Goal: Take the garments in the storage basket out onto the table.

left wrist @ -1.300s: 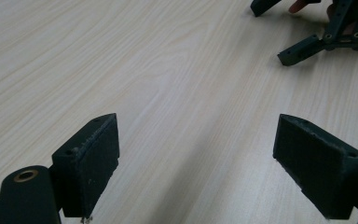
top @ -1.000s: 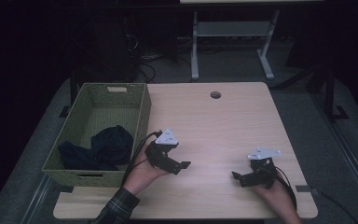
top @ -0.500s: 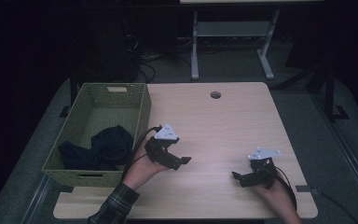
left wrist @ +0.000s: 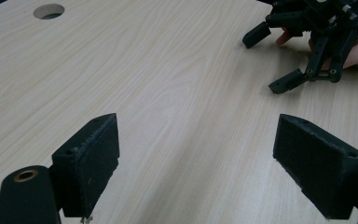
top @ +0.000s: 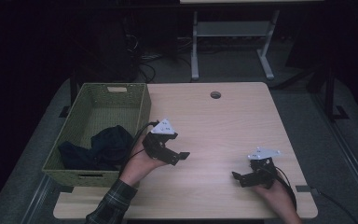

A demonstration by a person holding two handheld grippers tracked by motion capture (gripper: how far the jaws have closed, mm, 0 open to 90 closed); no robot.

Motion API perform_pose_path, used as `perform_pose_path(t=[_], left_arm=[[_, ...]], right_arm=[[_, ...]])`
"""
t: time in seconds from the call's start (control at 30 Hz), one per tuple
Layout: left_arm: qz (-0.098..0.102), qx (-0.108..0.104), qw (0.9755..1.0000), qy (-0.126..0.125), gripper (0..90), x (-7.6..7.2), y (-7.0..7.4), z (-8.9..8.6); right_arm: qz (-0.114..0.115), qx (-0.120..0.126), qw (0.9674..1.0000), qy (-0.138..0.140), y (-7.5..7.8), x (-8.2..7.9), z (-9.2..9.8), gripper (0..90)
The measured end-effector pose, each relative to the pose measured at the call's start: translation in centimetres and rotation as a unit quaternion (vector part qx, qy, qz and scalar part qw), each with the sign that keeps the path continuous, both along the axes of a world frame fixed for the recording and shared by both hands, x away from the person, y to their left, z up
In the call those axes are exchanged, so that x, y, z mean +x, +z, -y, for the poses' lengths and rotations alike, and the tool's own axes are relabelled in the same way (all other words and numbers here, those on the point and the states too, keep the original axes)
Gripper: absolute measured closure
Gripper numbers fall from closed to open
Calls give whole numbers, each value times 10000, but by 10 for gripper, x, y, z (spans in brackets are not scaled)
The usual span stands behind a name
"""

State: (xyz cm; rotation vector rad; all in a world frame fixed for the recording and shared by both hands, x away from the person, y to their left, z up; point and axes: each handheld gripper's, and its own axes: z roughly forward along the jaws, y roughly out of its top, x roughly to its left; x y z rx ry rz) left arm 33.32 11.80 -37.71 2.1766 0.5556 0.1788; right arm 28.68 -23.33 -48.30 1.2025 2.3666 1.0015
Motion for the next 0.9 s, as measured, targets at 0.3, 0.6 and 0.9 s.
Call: perform_pose_path(t=[0.3, 0.6, 0.9], left_arm=[[-77, 52, 10000, 21, 141, 3, 7, -8], [-123, 124, 9998, 50, 141, 7, 15, -16], [-106, 225, 9997, 80, 141, 10, 21, -23]], right_arm=[[5, -2, 10000, 2, 0, 0, 0, 10], [5, -3, 10000, 3, 0, 0, 0, 10], [2, -2, 10000, 1, 0, 0, 0, 10]])
